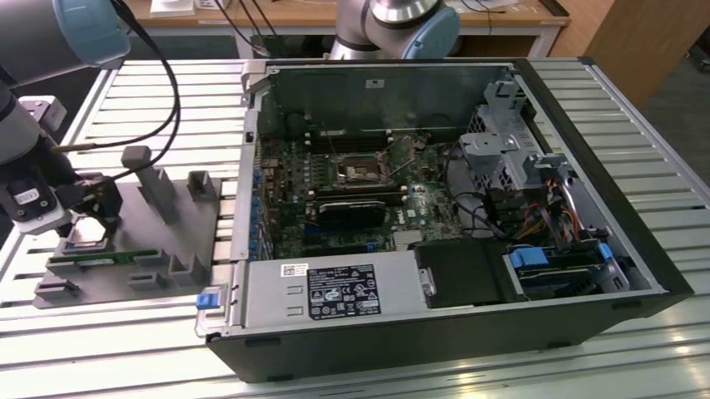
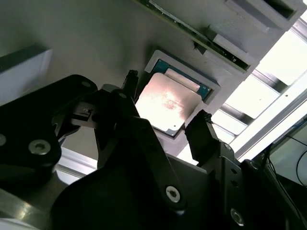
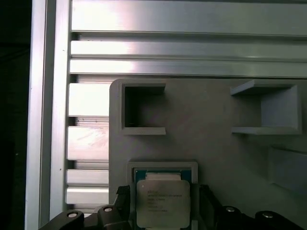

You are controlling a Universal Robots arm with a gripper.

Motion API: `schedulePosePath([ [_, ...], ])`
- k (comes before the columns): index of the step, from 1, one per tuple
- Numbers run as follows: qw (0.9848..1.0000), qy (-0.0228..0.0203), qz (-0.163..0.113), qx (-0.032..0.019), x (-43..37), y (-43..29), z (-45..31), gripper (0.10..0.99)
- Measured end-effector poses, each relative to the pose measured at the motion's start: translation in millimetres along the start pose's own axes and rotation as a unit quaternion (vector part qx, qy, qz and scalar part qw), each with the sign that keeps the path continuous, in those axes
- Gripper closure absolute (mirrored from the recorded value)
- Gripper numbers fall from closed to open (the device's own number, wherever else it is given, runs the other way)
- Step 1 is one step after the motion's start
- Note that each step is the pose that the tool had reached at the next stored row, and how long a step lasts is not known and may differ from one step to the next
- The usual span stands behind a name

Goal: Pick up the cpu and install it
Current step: 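Pick up the cpu and move it towards the insertion slot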

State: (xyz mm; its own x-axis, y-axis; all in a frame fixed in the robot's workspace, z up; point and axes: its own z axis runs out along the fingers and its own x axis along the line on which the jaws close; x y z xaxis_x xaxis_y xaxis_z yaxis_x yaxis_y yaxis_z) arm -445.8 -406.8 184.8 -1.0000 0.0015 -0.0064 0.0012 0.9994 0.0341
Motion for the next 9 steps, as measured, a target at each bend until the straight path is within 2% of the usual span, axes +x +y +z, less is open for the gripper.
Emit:
schedulePosePath([
  [3, 1.0, -0.0028, 0.0, -0.0001, 0.9, 0.1, -0.8, 0.404],
  [7, 0.9999, -0.0145, 0.0, -0.0001, 4.8, -1.3, -0.9, 0.404],
  [9, 0.9999, -0.016, -0.001, -0.0001, 4.7, -1.3, -0.7, 0.404],
])
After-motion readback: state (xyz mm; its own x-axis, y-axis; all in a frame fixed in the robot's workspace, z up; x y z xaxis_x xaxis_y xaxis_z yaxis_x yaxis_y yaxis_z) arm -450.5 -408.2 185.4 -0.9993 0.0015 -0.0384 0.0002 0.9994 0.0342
